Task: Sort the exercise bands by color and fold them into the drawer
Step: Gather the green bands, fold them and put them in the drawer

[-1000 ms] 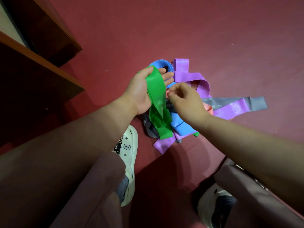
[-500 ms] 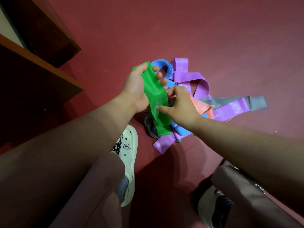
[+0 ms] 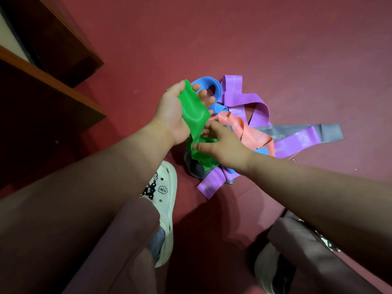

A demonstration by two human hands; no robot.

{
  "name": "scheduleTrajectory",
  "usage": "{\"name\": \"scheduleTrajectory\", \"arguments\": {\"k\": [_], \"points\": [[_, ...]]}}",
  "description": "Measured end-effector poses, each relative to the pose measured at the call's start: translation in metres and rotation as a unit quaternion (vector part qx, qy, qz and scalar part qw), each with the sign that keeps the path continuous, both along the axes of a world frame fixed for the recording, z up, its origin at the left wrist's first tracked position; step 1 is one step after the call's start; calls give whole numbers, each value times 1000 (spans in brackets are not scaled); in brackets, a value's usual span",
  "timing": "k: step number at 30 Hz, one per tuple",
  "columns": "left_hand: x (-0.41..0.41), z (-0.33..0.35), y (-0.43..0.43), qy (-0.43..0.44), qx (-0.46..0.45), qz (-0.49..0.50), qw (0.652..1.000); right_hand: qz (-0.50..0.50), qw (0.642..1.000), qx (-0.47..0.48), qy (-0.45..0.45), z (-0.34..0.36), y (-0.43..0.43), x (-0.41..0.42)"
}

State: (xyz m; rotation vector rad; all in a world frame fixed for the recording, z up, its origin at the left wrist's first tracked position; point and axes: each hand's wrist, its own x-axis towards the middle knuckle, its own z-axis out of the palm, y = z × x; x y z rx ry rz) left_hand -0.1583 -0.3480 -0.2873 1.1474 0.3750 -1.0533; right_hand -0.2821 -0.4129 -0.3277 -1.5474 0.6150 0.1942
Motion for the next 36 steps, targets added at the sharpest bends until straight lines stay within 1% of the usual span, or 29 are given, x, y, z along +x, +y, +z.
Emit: {"name": "scheduleTrajectory", "arguments": {"k": [3, 6, 8, 12, 14, 18, 20, 22, 23, 25, 27, 29, 30, 31, 33, 34, 36], "points": [[2, -1, 3, -4, 2, 5, 1000, -3, 998, 54, 22, -2, -2, -3], [3, -2, 4, -22, 17, 11, 1000, 5, 997, 59, 45, -5, -3, -9], [3, -1, 5, -37, 29, 9, 999, 32, 997, 26, 62, -8, -5, -14], [6, 0, 8, -43, 41, 6, 998, 108, 985, -96, 91, -17, -7, -28], [7, 0, 10, -37, 45, -7, 998, 99, 985, -113, 83, -20, -7, -37], [-1, 2, 14, 13, 50, -97, 994, 6, 987, -151, 46, -25, -9, -39], [-7, 3, 16, 38, 49, -151, 987, 23, 989, -143, 12, -25, -14, -34], [-11, 4, 16, 54, 41, -180, 981, 72, 991, -112, -13, -21, -16, -30], [-11, 6, 16, 58, 34, -181, 981, 94, 992, -85, -9, -17, -14, -29], [-10, 7, 14, 50, 21, -166, 985, 141, 989, -25, 31, -11, -7, -28], [-6, 8, 14, 30, 12, -156, 987, 169, 983, 45, 52, -6, 4, -30], [-2, 8, 17, 22, 16, -176, 984, 168, 972, 142, 77, -1, 12, -33], [0, 7, 19, 23, 19, -195, 980, 177, 964, 175, 95, 1, 14, -34], [1, 6, 21, 26, 21, -215, 976, 195, 955, 192, 112, 3, 14, -35], [0, 4, 25, 30, 28, -248, 968, 236, 940, 194, 150, 2, 17, -39], [0, 3, 27, 33, 32, -257, 965, 241, 937, 191, 168, 0, 19, -41], [-1, -1, 29, 36, 42, -258, 964, 212, 940, 189, 190, -2, 23, -43]]}}
